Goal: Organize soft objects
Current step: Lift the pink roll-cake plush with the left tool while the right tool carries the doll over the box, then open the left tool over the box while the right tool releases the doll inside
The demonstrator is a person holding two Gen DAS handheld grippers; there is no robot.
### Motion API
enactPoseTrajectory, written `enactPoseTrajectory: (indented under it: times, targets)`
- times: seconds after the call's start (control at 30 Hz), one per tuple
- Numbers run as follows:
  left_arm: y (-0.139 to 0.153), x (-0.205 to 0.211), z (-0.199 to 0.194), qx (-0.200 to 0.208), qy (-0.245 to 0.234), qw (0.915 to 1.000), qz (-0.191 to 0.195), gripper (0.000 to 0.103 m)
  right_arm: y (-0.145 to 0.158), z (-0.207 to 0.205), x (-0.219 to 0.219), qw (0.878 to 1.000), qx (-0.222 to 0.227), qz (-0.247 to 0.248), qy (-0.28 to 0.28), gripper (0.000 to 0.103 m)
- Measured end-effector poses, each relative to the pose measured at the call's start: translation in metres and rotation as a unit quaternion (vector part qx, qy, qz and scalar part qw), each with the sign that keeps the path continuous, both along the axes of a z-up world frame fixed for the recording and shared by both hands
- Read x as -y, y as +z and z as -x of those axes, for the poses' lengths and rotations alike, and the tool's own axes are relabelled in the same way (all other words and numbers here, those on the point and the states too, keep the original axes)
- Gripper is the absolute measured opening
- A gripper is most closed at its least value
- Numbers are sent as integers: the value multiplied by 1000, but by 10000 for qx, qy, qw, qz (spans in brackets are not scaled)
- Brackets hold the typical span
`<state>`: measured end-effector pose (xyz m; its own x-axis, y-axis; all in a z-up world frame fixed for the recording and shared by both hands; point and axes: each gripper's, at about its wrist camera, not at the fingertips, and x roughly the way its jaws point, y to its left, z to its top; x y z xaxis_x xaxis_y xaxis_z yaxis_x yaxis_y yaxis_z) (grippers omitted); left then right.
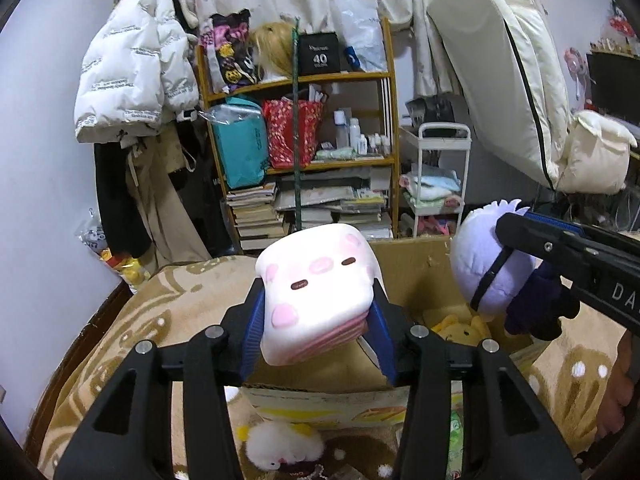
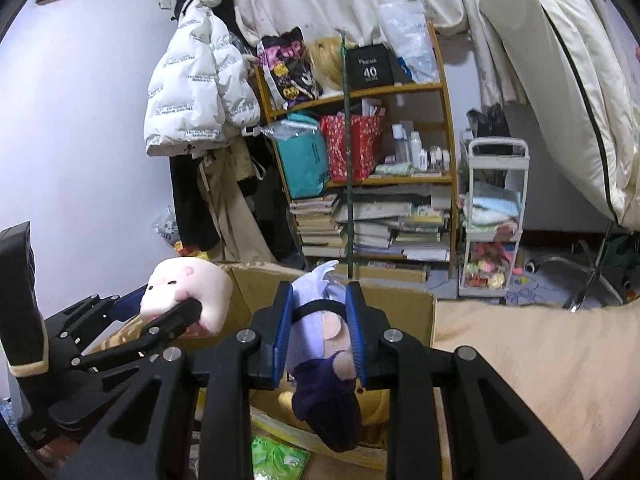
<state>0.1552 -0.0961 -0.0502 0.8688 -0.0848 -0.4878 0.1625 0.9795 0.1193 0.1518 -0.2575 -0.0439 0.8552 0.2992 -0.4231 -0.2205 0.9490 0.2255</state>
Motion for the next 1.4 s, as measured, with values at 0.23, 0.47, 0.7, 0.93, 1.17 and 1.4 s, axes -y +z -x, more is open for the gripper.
enactPoseTrajectory:
  times: [0.23,0.47,0.7,0.93,1.17,1.4]
  targets:
    - [-10,4,-1,-254,-65,9996,-37,54,-12,-5,3,9996,-266,-43,37,29]
    - [-8,-1,2,-307,134,9994,-130,85,-8,-3,3,9996,-279,-68,-35,46]
    - [1,-20,9,-479,378,9980,159,92,0,12,4,9997,-199,-49,-128,80]
    - [10,-30,26,-581,444,9973,-42,94,8,29,9,9996,-135,-112,-242,103]
    - [25,-33,62,-495,409,9978,-140,97,12,46,15,9990,-258,-277,-223,103]
    - [34,-35,90,-516,388,9976,-251,98,17,69,17,9983,-418,-282,-290,103]
